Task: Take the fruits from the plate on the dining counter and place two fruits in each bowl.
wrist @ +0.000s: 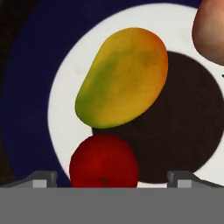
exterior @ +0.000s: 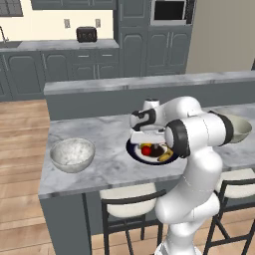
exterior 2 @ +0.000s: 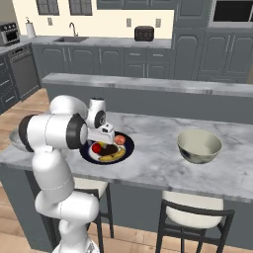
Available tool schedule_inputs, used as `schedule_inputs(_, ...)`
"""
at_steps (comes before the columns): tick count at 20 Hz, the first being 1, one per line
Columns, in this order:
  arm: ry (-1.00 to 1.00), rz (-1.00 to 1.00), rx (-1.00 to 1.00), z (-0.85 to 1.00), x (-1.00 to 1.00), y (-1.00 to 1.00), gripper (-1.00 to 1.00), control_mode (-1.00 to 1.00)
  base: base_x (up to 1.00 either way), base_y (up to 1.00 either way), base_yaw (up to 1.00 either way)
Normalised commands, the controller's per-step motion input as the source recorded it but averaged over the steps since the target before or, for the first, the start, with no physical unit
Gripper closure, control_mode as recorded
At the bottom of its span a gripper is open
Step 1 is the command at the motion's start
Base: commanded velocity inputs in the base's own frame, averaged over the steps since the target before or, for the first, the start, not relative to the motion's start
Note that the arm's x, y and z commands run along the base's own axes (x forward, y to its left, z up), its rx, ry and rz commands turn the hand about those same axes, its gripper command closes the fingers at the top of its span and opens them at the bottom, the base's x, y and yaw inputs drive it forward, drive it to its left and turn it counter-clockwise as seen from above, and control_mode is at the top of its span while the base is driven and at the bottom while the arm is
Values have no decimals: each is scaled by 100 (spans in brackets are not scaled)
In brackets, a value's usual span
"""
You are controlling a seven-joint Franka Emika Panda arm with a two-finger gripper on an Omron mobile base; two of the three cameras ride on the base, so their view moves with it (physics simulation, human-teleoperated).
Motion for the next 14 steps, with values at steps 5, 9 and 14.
schedule_inputs(5, 1, 0, 0, -35, 3, 6, -100, -100, 0, 0, 0)
schedule_inputs(9, 0, 0, 0, -17, 0, 1, -100, -100, 0, 0, 0)
schedule_inputs(14, 0, 0, 0, -7, 0, 0, 100, -100, 0, 0, 0)
